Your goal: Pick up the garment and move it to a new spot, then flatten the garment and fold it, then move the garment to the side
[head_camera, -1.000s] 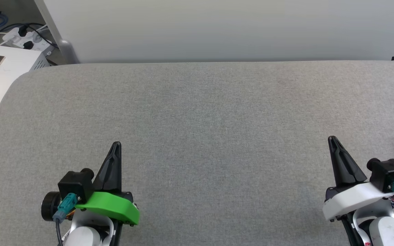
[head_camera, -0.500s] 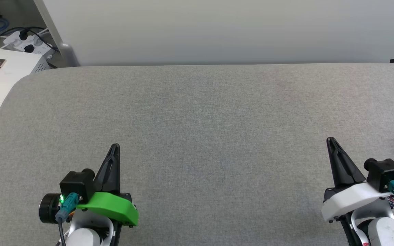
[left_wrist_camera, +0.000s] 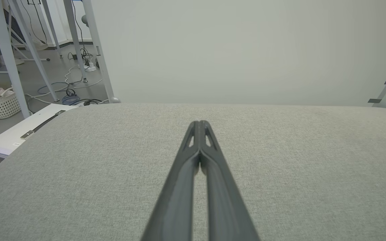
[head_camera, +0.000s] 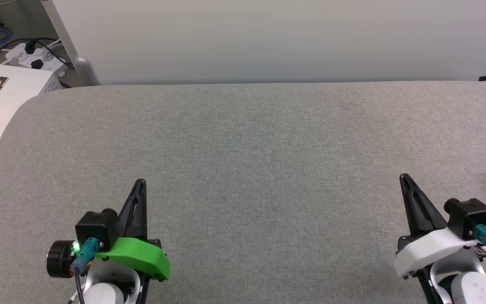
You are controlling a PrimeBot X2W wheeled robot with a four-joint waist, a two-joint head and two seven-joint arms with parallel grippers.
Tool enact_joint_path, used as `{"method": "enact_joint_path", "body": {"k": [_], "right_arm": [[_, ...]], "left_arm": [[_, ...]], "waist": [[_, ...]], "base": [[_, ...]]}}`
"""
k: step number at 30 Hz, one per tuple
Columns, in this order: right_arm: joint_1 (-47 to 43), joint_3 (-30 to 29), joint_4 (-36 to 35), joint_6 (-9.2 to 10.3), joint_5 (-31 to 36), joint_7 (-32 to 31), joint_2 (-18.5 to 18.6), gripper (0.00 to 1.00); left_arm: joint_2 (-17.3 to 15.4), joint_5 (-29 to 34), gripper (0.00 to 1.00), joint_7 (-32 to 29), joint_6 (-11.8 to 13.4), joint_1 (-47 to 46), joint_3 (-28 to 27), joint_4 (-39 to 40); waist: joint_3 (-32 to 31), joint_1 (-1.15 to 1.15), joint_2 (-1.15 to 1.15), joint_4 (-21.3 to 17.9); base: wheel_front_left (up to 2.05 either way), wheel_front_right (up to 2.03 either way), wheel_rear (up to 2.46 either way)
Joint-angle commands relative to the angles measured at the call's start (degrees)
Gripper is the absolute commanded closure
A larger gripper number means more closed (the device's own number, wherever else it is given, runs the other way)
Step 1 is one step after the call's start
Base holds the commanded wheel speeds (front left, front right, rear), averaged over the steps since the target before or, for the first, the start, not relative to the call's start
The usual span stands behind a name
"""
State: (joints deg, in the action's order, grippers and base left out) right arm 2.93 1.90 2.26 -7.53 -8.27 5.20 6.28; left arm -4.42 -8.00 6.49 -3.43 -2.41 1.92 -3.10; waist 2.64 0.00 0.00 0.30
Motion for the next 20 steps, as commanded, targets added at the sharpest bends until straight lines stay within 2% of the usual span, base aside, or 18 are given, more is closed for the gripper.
{"method": "enact_joint_path", "body": {"k": [1,20], "right_arm": [[-0.89,-0.18,-0.45,0.02,0.78,-0.45,-0.24,1.0],[-1.62,-0.8,-1.09,0.03,3.47,-2.15,-1.37,1.0]], "left_arm": [[0.3,0.84,1.0,-0.38,0.38,0.93,-0.21,0.32],[0.75,3.41,1.0,-2.57,1.47,1.46,-0.82,1.32]], "waist": [[-0.07,0.0,0.0,-0.01],[-0.99,0.0,0.0,-0.11]], "base": [[0.0,0.0,0.0],[0.0,0.0,0.0]]}}
